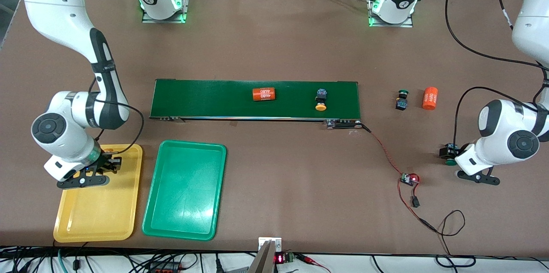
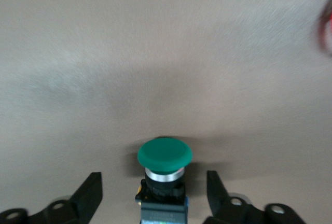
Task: Sort buttons by color to trays
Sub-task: 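Drop the yellow button into the yellow tray while the left grasps green button, then place the green button on the belt while the right gripper returns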
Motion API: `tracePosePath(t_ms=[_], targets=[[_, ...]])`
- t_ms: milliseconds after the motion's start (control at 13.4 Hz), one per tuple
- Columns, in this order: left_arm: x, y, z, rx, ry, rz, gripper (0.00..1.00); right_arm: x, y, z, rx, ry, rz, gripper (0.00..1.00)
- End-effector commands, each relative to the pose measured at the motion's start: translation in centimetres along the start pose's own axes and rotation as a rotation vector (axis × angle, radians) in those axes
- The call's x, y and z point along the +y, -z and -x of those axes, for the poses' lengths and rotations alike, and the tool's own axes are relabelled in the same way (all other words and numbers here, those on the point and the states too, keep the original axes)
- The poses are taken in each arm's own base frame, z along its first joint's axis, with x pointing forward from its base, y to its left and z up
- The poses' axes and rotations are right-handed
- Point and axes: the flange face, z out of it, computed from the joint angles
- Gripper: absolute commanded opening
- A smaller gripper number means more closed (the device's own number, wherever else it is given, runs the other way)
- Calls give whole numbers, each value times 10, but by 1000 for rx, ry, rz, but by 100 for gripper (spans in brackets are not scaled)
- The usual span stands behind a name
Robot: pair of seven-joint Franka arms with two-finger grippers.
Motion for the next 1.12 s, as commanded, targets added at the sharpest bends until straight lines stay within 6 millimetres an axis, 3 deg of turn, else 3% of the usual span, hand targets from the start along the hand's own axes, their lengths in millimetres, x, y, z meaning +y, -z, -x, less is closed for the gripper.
tracePosePath(t_ms=[0, 75, 149, 224, 448, 597, 821, 970, 1045], targets=[[-1, -4, 3, -1, -29, 2, 31, 12, -22, 0, 48, 18, 6, 11], [4, -7, 5, -11, -25, 12, 21, 15, -25, 1, 52, 15, 6, 19], [7, -4, 6, -23, -3, 15, 17, 14, -26, 2, 50, 15, 6, 36], [13, 0, 7, -58, 23, 35, 17, 15, -26, 2, 52, 12, 6, 74], [53, 52, 4, -135, 54, 163, 17, 18, -27, 2, 80, 22, 11, 98], [105, 100, 0, -188, 95, 193, 17, 12, -7, -1, 63, 26, 0, 100], [198, 154, 9, -269, 146, 204, 19, -19, 61, -4, -50, -9, -105, 100], [256, 155, 23, -305, 92, 195, 20, -40, 102, 3, -115, -49, -144, 100], [281, 152, 31, -310, 65, 201, 20, -61, 126, 10, -144, -80, -156, 100]])
